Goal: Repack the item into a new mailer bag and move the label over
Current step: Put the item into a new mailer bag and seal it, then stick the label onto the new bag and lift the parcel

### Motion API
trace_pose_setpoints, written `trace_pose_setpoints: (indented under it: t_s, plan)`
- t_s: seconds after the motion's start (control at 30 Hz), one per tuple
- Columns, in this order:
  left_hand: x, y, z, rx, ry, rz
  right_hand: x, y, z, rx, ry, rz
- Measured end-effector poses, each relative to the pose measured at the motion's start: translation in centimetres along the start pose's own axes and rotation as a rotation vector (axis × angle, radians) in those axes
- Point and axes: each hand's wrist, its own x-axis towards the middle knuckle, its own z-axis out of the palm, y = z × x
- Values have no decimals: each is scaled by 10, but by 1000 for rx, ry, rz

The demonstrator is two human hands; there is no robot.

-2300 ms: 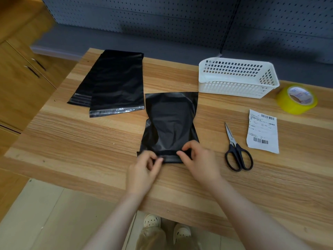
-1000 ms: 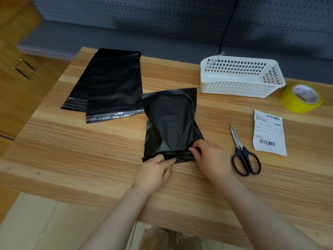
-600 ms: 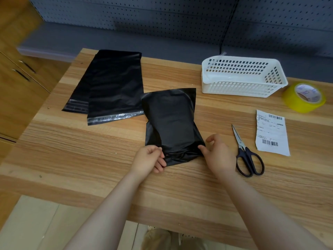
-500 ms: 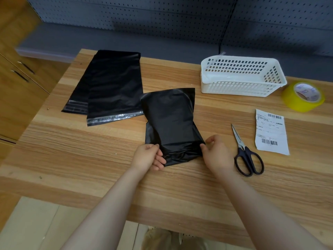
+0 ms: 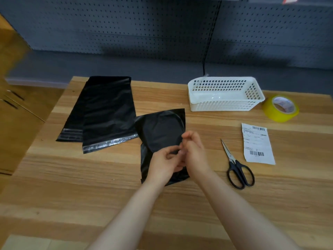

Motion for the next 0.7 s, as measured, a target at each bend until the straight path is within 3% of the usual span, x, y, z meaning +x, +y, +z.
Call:
trace_pose_setpoints:
  t_s: [0.23, 0.47, 0.7]
  plan:
    - [32, 44, 19, 37, 184, 58, 23, -36, -21, -175, 72, -123]
    - [94, 98, 63, -44, 157, 61, 85, -69, -66, -262, 265, -218]
    - [156, 122, 113, -2, 214, 45, 151, -92, -115, -433, 278, -228]
